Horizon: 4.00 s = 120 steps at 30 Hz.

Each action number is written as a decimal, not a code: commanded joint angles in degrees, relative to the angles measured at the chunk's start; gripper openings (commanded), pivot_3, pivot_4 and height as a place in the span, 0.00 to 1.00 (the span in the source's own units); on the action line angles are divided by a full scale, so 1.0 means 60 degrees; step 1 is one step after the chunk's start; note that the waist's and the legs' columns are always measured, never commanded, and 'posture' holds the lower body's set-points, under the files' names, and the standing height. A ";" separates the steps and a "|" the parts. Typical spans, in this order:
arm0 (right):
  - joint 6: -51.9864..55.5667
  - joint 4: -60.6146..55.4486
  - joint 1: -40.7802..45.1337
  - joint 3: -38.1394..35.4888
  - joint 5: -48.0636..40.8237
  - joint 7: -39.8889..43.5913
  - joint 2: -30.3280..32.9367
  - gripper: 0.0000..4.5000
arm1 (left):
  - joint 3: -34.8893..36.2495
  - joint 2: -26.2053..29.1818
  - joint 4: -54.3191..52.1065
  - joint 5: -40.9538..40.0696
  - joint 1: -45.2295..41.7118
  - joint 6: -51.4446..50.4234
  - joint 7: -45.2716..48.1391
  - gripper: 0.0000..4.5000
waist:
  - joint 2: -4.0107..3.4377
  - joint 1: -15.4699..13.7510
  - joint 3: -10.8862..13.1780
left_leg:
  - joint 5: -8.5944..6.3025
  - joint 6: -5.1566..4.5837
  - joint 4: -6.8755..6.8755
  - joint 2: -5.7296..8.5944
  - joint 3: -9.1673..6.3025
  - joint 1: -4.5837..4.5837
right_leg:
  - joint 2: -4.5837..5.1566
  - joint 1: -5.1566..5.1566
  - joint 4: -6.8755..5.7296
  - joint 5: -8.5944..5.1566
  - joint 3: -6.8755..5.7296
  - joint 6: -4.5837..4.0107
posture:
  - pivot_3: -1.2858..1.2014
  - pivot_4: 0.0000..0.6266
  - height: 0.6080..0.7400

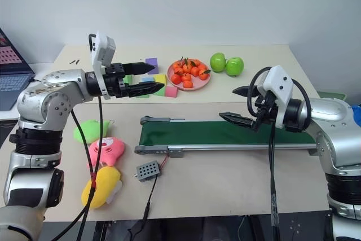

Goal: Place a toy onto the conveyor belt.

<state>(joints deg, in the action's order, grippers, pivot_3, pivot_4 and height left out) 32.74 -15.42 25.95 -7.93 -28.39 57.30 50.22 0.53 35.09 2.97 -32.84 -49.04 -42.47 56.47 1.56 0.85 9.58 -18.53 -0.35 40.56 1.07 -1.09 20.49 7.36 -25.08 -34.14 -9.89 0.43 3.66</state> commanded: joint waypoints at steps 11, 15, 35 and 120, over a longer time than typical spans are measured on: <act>-0.0110 -0.0203 0.0209 -0.0122 0.0034 0.0006 0.0250 1.00 | 0.0284 -0.0054 0.0167 -0.0235 -0.0316 -0.0232 0.0111 0.99 | 0.0000 0.0006 0.0000 | -0.0010 -0.0017 0.0024 0.0000 -0.0001 0.0008 | 0.0000 0.0002 -0.0003 0.0001 0.0000 0.0002 | 0.52 0.24 0.99; -0.0327 0.0084 0.0471 0.0214 0.0214 -0.0012 0.0054 1.00 | 0.0124 0.0234 -0.0119 -0.0056 -0.0044 -0.0307 0.0166 0.99 | 0.0000 0.0019 0.0000 | -0.0010 -0.0017 0.0026 0.0000 0.0000 0.0008 | 0.0000 0.0002 -0.0003 0.0001 0.0000 0.0002 | 0.52 0.24 0.99; -0.1295 0.1934 0.1840 0.1741 0.0889 0.0685 -0.1496 1.00 | 0.2908 0.1563 -0.2875 -0.0273 0.3868 0.0069 -0.1003 0.99 | -0.0002 0.0178 0.0000 | -0.0011 -0.0015 0.0025 0.0007 -0.0031 0.0008 | -0.0001 -0.0014 -0.0007 0.0003 0.0012 0.0004 | 0.52 0.24 0.99; -0.1323 0.1695 0.2162 0.1981 0.0270 0.3250 -0.1231 1.00 | 0.4533 0.2183 0.5063 -0.2565 1.0878 -0.3757 0.3799 0.99 | -0.0074 0.0157 -0.0072 | -0.0040 -0.0049 -0.0098 -0.0007 -0.0062 -0.0203 | -0.0009 0.0097 0.0005 -0.0020 0.0026 -0.0032 | 0.52 0.24 0.99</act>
<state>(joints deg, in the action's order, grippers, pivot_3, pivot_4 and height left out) 24.36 -3.11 39.15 6.21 -25.67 77.21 41.86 28.55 47.29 32.62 -49.33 16.59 -65.30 78.58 1.11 1.79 9.15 -18.77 -0.64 39.97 1.03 -1.47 19.27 7.30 -24.50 -34.11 -10.01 0.59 3.47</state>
